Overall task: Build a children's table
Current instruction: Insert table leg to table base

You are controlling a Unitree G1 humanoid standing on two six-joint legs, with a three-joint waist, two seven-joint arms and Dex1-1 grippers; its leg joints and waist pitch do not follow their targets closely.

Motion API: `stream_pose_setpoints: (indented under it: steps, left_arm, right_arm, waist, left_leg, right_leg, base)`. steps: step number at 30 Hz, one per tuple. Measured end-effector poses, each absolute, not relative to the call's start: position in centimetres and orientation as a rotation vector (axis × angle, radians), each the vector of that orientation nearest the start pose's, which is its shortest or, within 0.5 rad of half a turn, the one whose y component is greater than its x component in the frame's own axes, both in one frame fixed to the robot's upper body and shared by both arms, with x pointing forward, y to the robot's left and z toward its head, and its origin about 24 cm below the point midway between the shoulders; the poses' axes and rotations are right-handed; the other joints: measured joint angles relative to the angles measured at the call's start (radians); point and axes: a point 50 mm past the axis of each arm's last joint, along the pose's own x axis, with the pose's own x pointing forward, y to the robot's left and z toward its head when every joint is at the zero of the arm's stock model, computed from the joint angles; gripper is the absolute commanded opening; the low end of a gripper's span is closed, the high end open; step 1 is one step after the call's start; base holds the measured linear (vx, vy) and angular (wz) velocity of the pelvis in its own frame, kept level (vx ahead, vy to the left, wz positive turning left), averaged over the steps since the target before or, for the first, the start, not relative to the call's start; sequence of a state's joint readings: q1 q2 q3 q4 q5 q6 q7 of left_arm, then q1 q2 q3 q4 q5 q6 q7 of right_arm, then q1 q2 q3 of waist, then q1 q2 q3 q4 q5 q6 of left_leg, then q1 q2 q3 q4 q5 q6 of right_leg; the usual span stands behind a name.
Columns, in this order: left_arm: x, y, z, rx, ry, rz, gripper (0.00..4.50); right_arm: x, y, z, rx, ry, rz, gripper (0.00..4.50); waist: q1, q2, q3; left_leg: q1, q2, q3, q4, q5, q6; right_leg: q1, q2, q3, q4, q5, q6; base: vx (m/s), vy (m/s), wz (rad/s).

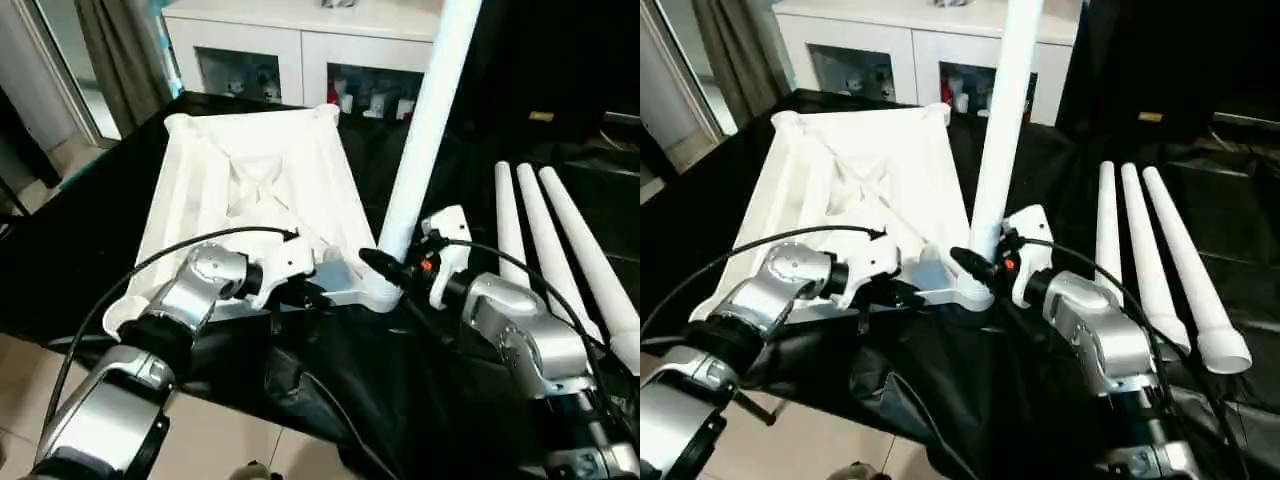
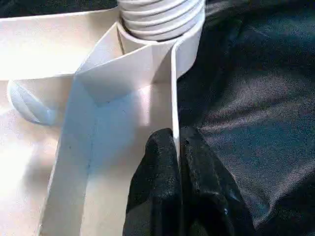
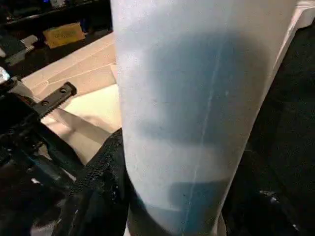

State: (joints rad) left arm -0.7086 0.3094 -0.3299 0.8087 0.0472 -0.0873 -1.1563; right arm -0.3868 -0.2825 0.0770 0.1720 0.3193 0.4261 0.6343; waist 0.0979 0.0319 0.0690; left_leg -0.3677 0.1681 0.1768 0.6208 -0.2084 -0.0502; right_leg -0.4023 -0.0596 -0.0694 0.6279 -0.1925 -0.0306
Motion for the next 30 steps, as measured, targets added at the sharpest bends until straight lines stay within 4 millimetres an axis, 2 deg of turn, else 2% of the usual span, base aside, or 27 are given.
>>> stream_pose_setpoints:
  steps: [11,20,30]
  left_arm:
    - [32.9,11.9,5.0,0.458,0.359,-1.347,0.0]
    - [32.9,12.2,5.0,0.485,0.356,-1.348,0.0]
    - [33.0,12.0,5.0,0.49,0.359,-1.347,0.0]
  right_arm:
    - [31.1,-13.5,7.4,0.052,0.242,0.791,1.92]
    - [31.1,-13.4,7.3,0.05,0.253,0.811,1.92]
    - [31.2,-14.6,6.3,0.258,0.255,0.739,1.92]
  waist:
    - [-0.008,-0.002,-0.001]
    - [-0.009,-0.006,-0.003]
    - [-0.008,-0.007,-0.004]
  left_leg:
    - [0.0,0.0,0.001,0.0,0.0,0.0]
    - [0.001,0.0,0.001,-0.002,0.0,0.0]
    - [0.001,0.0,0.001,-0.003,0.0,0.0]
  right_leg:
    - [0.001,0.0,0.0,-0.001,-0.004,0.006]
    - [0.001,0.0,0.0,-0.001,-0.004,0.006]
    - [0.003,0.0,0.001,-0.002,-0.003,0.006]
  base:
    - [0.0,0.0,0.0]
    - [0.0,0.0,0.0]
    - [0.0,0.0,0.0]
